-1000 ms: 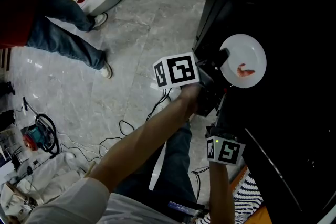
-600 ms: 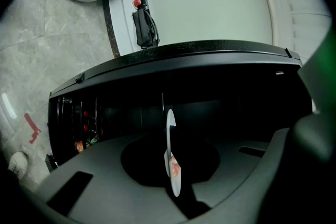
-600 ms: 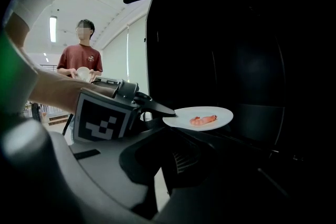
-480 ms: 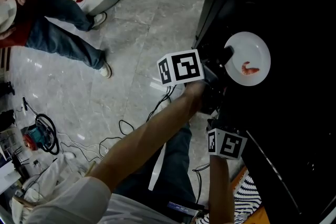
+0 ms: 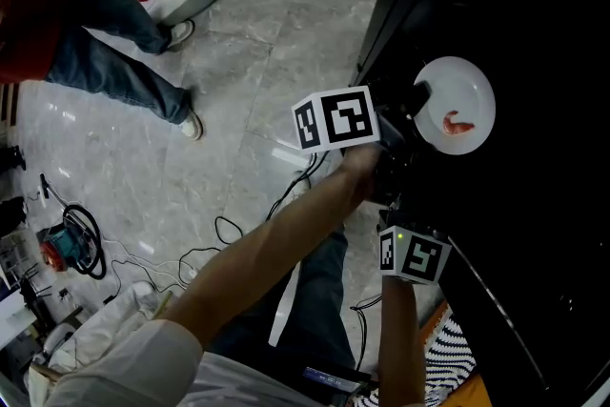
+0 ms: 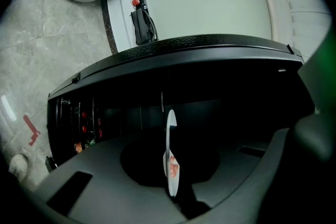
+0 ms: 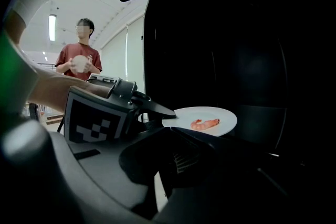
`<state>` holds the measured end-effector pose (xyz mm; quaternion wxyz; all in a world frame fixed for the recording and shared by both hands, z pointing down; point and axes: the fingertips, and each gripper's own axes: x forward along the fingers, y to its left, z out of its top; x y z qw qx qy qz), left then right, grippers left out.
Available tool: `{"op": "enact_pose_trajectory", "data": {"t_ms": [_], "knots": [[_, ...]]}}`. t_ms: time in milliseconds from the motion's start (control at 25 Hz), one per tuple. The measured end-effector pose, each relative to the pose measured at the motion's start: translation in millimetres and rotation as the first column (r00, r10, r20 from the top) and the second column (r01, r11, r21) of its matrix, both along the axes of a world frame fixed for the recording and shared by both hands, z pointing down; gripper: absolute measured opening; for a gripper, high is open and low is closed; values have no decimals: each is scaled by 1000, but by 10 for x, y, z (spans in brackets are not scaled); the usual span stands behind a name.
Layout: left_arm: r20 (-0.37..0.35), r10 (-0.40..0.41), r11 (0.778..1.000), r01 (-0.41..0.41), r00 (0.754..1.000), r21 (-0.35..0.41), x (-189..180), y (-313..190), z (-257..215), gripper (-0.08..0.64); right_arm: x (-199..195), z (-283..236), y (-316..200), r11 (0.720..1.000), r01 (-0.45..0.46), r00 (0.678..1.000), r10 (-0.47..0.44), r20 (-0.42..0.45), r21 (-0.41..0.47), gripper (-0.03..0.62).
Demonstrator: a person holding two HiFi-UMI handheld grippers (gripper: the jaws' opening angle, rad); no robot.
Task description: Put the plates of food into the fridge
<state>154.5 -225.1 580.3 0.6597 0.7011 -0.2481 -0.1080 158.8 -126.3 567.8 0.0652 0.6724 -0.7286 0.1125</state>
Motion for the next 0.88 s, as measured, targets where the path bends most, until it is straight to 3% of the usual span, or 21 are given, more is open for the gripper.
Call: {"op": "enact_pose_trajectory", "data": {"t_ms": [200,440,760,880], "knots": [[0,5,1000,-5,1000,-3,31,-19,1,18,-10,26,-44,1000,-1,1000,1,1,2,9],[-59,13,999,-15,998,-44,77,-35,3,18,-11,47,-70,1000,-7,1000,7,12,0,9],[-46,47,999,-47,998,-15,133,-59,-32,21,12,57,-103,1000,-12,1000,12,8,1,9],[-68,67,998,-67,995,5,171,-65,-103,68,19,38,-117,1000,-15,1000,15,11,8,9]]}}
